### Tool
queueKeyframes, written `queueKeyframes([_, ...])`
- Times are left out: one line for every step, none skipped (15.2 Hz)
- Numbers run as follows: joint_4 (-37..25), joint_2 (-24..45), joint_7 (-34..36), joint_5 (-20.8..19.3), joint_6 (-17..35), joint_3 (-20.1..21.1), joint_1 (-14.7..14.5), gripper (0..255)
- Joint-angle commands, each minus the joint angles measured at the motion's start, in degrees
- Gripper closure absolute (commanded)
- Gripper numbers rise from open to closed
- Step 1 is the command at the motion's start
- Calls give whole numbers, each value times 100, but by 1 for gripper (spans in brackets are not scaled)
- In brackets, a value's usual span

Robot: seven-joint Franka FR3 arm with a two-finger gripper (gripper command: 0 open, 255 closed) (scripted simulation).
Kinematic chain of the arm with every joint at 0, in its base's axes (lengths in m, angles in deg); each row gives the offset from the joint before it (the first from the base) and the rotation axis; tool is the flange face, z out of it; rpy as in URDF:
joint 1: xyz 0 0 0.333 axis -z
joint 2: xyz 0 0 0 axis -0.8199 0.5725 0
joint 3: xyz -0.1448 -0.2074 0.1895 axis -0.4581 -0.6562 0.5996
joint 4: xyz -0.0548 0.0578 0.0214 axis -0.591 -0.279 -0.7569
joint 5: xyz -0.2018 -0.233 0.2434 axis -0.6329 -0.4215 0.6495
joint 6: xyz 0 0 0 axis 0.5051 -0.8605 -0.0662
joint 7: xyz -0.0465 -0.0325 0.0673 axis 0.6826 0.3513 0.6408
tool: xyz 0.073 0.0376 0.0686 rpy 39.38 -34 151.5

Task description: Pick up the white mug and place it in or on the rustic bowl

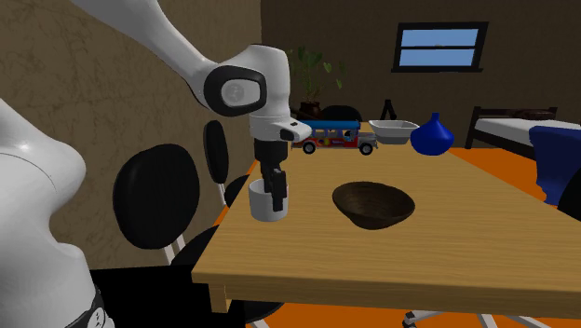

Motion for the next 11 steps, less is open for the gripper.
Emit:
queueKeyframes([-2,13,3,-3,12,3,2,0])
queueKeyframes([-2,13,3,-3,12,3,2,0])
queueKeyframes([-2,13,3,-3,12,3,2,0])
queueKeyframes([-2,13,3,-3,12,3,2,0])
queueKeyframes([-2,13,3,-3,12,3,2,255])
queueKeyframes([-2,13,3,-3,12,3,2,255])
queueKeyframes([-2,13,3,-3,12,3,2,255])
queueKeyframes([-2,13,3,-3,12,3,2,255])
queueKeyframes([-2,13,3,-3,12,3,2,255])
queueKeyframes([-2,13,3,-3,12,3,2,255])
queueKeyframes([-2,13,3,-3,12,3,2,255])
